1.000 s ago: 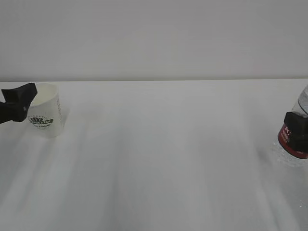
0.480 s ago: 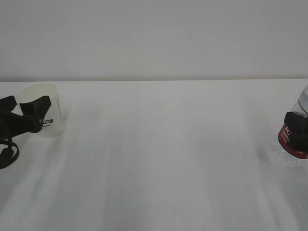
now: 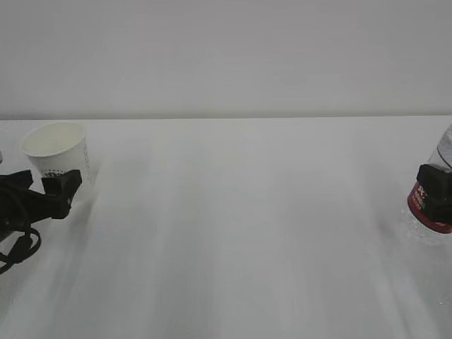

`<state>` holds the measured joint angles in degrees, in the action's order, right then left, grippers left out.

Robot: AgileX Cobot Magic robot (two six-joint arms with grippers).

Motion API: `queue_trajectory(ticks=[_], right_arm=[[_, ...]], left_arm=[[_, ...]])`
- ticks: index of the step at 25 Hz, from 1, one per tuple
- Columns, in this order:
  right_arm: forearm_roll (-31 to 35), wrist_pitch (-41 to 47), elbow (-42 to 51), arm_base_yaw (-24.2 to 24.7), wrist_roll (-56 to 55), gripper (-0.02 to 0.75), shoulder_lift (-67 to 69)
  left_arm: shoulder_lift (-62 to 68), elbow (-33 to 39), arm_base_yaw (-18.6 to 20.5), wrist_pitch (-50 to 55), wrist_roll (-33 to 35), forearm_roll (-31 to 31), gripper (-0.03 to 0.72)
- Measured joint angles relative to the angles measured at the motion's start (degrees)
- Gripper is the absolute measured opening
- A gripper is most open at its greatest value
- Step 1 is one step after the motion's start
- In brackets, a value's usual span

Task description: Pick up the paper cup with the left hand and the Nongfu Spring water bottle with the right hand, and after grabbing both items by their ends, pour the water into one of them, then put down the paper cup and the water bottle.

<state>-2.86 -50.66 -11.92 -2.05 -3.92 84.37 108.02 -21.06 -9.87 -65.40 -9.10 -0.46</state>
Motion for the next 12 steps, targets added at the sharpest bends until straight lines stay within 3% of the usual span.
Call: queue_trajectory(ticks=[12], right_arm=[[0.0, 0.0, 0.0, 0.0, 0.0, 0.413, 0.0]], left_arm=[[4.72, -4.27, 0.0, -0.22, -0.02, -2.29, 0.685]])
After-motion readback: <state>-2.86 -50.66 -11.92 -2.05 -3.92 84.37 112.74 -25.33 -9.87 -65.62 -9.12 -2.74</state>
